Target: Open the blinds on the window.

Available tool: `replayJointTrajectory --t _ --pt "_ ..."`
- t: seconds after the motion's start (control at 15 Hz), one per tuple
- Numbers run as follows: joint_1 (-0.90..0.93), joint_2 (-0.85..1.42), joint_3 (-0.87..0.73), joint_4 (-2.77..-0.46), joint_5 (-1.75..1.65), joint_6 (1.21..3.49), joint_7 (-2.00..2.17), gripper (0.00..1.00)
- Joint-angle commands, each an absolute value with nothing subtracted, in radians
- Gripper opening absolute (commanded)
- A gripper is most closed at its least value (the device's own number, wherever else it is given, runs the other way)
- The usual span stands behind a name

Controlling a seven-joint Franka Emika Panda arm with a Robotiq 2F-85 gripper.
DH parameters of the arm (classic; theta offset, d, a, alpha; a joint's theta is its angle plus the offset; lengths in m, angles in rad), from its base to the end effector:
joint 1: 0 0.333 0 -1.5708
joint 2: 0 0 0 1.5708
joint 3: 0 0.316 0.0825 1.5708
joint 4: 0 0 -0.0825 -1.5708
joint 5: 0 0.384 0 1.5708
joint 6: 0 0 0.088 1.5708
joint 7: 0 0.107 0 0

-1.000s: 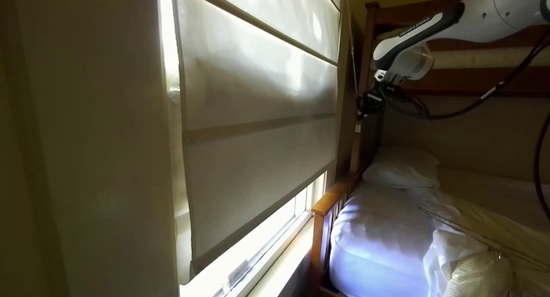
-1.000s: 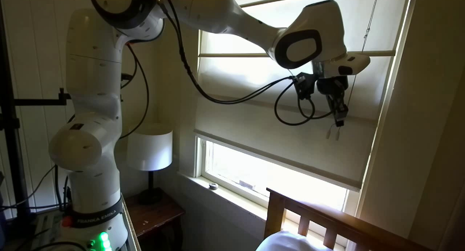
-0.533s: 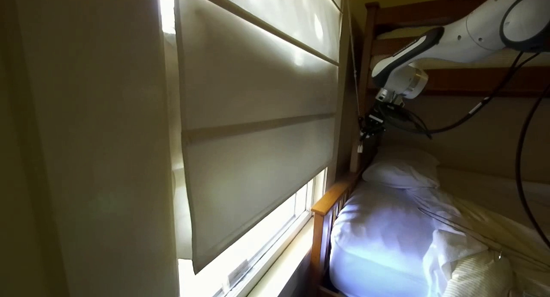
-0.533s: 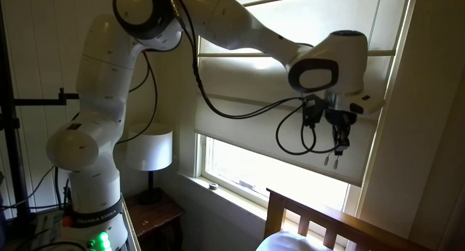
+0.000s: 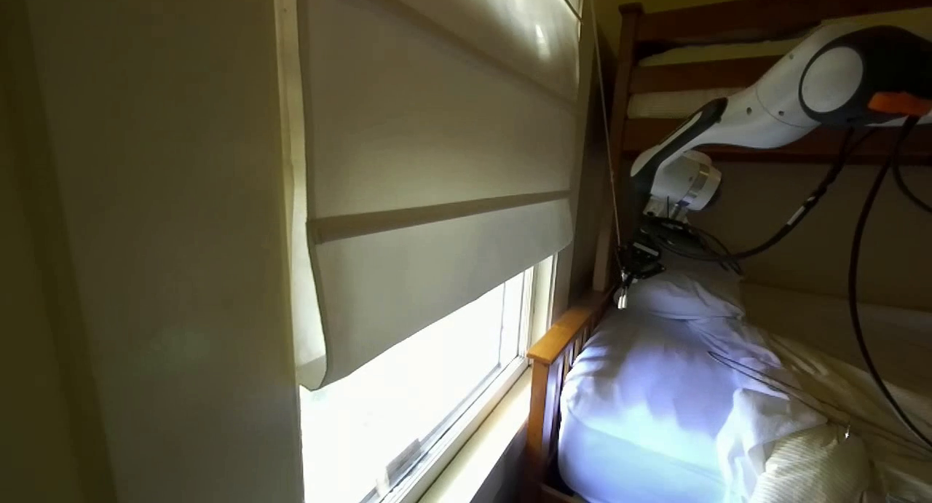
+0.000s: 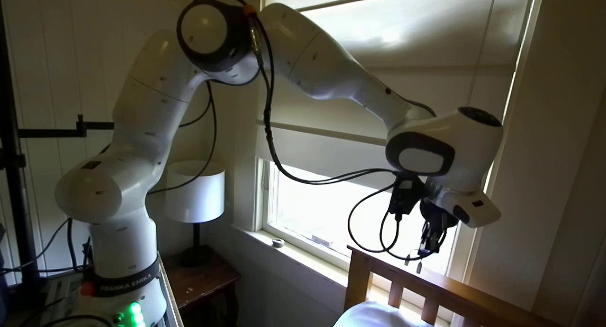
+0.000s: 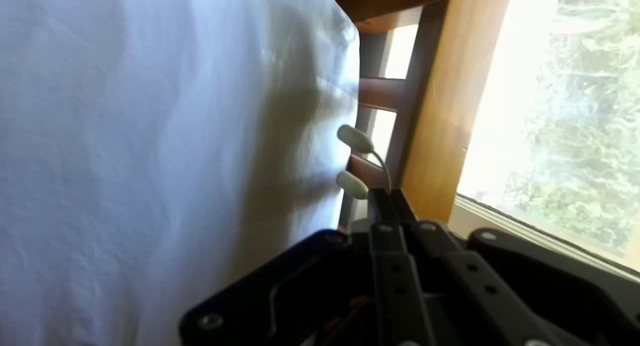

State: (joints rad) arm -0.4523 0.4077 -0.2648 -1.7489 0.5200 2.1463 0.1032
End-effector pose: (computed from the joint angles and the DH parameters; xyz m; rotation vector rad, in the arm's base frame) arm 0.5181 -0.4036 0.3497 -2.4202 1.4559 -0.1615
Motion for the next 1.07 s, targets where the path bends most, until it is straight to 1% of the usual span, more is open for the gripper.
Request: replayJointTrajectory --t 0.0,0.4,0.6,1.0 --pt "-0.464 0.426 -0.261 -1.744 0.519 2.133 0.105 0.01" --pt "-0.472 0.448 -0.259 -1.744 0.52 2.123 0.104 0.0" --pt "-0.518 0.619 -0.249 -1.613 0.563 2.031 0.156 0.0" --pt "-0.56 0.795 -0.252 -1.464 0.578 1.933 0.286 0.0"
